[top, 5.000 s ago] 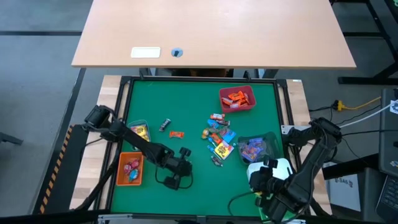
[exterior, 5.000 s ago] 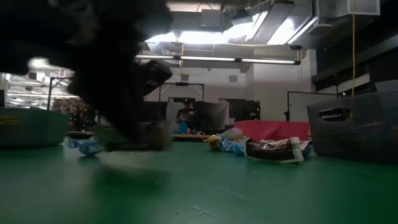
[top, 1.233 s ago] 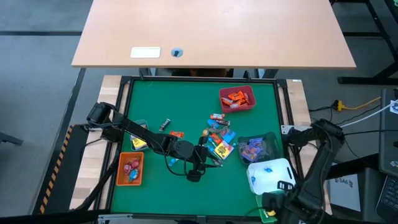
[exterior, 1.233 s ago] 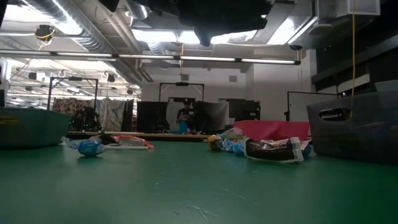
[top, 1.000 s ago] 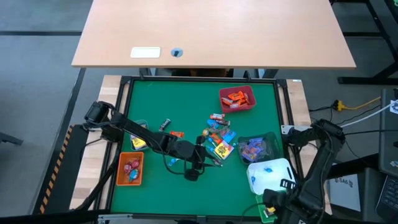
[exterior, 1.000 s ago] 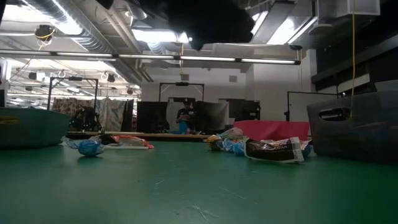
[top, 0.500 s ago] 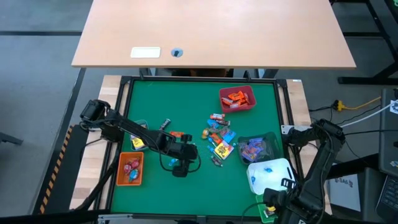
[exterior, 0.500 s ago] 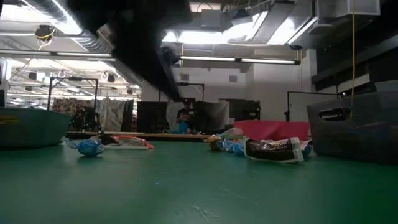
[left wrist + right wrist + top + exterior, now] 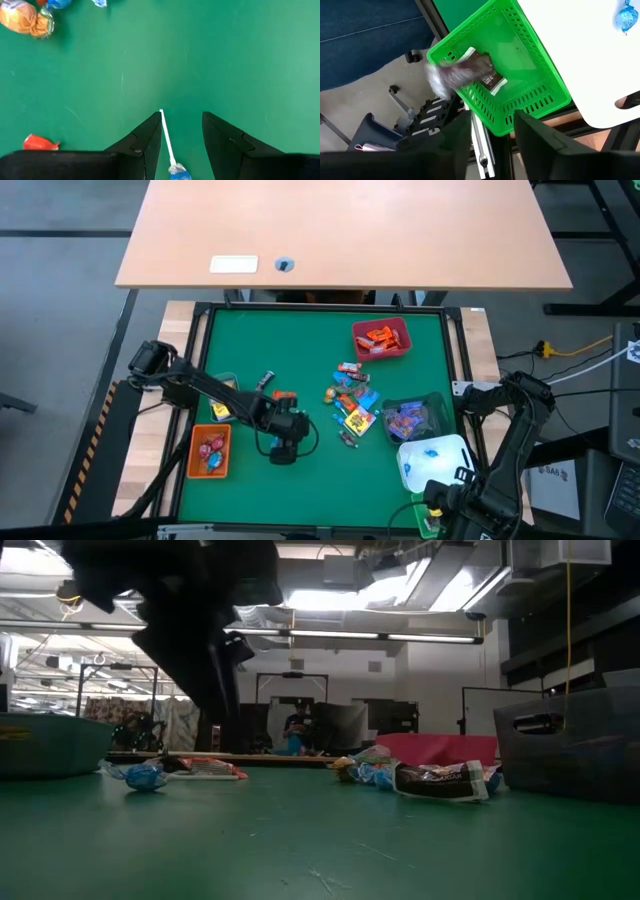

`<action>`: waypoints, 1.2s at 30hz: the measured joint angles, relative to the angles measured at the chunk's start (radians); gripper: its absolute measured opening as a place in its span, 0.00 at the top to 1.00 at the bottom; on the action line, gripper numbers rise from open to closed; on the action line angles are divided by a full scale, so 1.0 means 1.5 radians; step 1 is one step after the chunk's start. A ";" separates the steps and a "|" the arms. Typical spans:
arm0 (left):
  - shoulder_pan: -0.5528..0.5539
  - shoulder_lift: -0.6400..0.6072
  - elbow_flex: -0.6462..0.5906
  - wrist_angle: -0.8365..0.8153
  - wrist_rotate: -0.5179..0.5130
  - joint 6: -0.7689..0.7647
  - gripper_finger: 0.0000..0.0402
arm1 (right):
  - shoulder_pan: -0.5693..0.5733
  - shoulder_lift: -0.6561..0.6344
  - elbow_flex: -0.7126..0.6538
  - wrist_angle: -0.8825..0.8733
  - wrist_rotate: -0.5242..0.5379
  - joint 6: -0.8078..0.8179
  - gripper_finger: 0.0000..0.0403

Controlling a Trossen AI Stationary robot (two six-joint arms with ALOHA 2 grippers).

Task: Sort candy
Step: Put the blue candy into the white bin

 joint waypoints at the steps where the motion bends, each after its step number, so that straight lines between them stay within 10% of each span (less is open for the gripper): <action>1: -0.003 0.000 0.000 -0.003 -0.008 -0.001 0.68 | 0.000 0.000 0.000 0.000 0.000 -0.001 0.61; 36: -0.013 0.001 -0.111 0.112 0.021 -0.120 0.68 | 0.000 0.000 0.000 0.008 0.292 -0.037 0.52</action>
